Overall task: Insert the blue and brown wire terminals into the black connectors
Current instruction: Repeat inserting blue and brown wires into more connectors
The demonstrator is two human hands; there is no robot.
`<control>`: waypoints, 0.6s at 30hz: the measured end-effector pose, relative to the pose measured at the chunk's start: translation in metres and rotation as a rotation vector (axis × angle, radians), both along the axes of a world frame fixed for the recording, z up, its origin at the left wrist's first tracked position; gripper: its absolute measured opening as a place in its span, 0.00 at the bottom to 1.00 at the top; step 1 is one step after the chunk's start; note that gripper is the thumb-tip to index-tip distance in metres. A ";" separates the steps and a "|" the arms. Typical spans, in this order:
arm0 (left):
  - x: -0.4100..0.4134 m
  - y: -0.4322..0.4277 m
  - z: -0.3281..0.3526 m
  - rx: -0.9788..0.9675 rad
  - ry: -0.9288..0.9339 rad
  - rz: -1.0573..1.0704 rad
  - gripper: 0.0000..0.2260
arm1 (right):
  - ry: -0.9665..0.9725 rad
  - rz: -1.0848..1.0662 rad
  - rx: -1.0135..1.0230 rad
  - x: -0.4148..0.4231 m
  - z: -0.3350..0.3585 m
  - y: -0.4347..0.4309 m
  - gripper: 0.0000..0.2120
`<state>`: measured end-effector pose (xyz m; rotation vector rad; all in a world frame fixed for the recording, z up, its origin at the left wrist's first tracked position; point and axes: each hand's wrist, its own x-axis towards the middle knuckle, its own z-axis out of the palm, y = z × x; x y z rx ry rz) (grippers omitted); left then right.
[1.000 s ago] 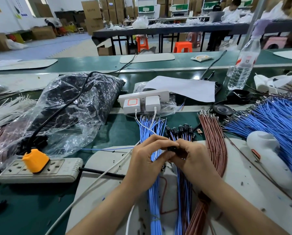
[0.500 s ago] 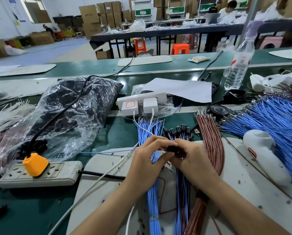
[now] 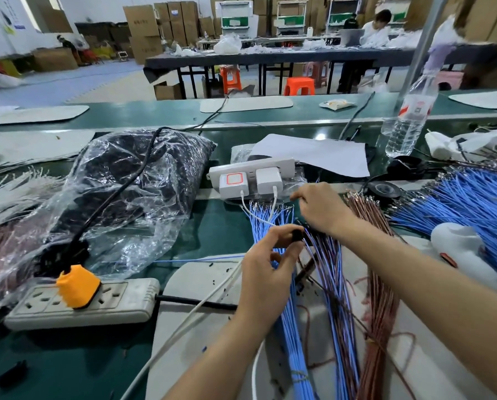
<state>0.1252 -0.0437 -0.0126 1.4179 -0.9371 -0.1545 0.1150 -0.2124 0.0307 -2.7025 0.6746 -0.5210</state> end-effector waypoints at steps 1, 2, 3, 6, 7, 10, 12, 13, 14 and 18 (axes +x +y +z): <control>-0.001 0.000 -0.001 -0.006 -0.016 0.013 0.09 | 0.073 -0.023 -0.043 0.009 -0.004 -0.005 0.17; 0.000 0.000 -0.001 -0.009 -0.045 0.017 0.08 | 0.134 -0.054 -0.086 0.016 -0.008 -0.009 0.17; -0.001 0.000 -0.002 -0.014 -0.072 0.015 0.08 | 0.180 -0.088 -0.126 0.020 -0.012 -0.012 0.17; 0.000 -0.002 -0.003 -0.035 -0.107 0.013 0.09 | 0.259 -0.198 -0.219 0.030 -0.013 -0.013 0.14; 0.001 -0.002 -0.003 -0.038 -0.103 0.019 0.09 | 0.274 -0.230 -0.237 0.034 -0.013 -0.013 0.13; 0.001 -0.002 -0.004 -0.044 -0.097 0.023 0.09 | 0.291 -0.276 -0.268 0.046 -0.013 -0.011 0.15; 0.001 -0.002 -0.004 -0.042 -0.104 0.023 0.09 | 0.324 -0.277 -0.266 0.054 -0.016 -0.012 0.15; 0.000 -0.002 -0.005 -0.040 -0.103 0.023 0.09 | 0.333 -0.276 -0.255 0.056 -0.017 -0.013 0.14; 0.001 -0.002 -0.005 -0.039 -0.103 0.024 0.09 | 0.326 -0.276 -0.229 0.058 -0.016 -0.015 0.12; 0.001 -0.001 -0.004 -0.031 -0.116 0.031 0.09 | 0.185 -0.314 -0.082 0.059 -0.015 -0.021 0.11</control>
